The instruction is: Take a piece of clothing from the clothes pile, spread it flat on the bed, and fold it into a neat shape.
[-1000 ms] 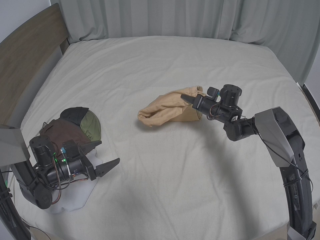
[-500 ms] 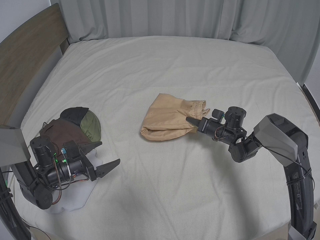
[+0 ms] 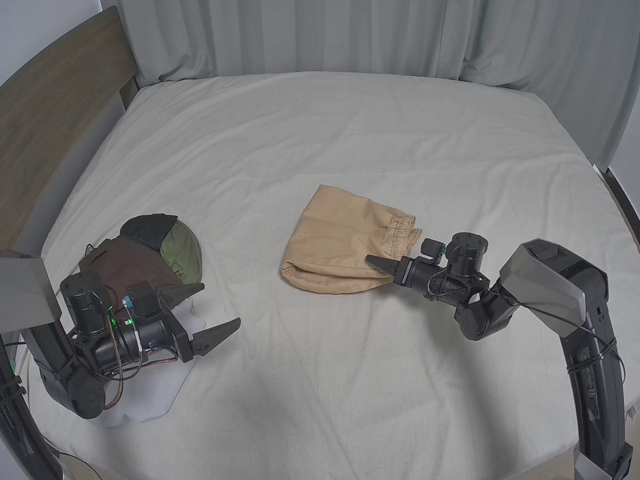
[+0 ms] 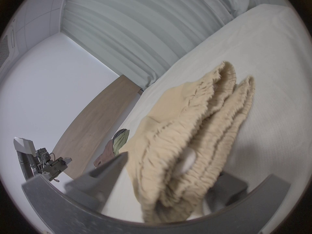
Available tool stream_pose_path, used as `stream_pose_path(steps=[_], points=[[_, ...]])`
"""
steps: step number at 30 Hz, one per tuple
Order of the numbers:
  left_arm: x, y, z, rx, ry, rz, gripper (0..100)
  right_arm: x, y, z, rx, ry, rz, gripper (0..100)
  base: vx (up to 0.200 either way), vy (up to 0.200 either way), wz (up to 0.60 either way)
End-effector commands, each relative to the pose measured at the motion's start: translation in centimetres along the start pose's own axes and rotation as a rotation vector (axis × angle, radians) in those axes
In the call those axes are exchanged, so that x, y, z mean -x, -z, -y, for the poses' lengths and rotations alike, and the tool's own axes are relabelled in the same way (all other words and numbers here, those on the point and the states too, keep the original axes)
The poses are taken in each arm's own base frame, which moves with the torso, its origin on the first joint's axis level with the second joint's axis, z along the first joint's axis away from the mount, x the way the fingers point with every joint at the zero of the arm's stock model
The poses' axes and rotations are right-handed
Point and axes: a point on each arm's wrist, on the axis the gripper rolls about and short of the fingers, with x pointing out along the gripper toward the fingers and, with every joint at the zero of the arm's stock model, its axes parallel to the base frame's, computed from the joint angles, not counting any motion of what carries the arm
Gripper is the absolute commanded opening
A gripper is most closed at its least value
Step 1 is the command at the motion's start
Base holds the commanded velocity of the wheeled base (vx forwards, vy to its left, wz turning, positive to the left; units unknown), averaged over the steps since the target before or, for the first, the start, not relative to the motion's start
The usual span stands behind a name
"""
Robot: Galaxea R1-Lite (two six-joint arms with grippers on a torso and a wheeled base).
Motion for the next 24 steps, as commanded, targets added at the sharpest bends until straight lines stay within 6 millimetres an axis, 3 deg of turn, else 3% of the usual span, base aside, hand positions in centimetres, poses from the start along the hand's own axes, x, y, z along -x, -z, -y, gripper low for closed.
stream_pose_path(steps=[1, 4, 13, 19, 24], points=[[0.0, 0.0, 0.0, -0.001, -0.001, 0.003, 100, -0.1, 0.5, 0.2, 0.002, -0.004, 0.002, 100, 0.000, 0.000, 0.00], [0.0, 0.0, 0.0, -0.001, -0.001, 0.003, 100, 1.0, 0.7, 0.0, -0.012, 0.013, -0.014, 100, 0.000, 0.000, 0.00], [-0.1, -0.3, 0.0, -0.008, 0.003, 0.011, 100, 4.6, -3.6, -3.3, 0.037, 0.007, 0.055, 100, 0.000, 0.000, 0.00], [-0.2, -0.2, 0.1, -0.007, 0.007, 0.009, 100, 4.3, -5.3, -6.1, 0.056, -0.033, 0.061, 100, 0.000, 0.000, 0.00], [-0.1, -0.1, 0.1, -0.005, 0.006, 0.006, 100, 3.3, -5.6, -6.7, 0.069, -0.061, 0.071, 100, 0.000, 0.000, 0.00]])
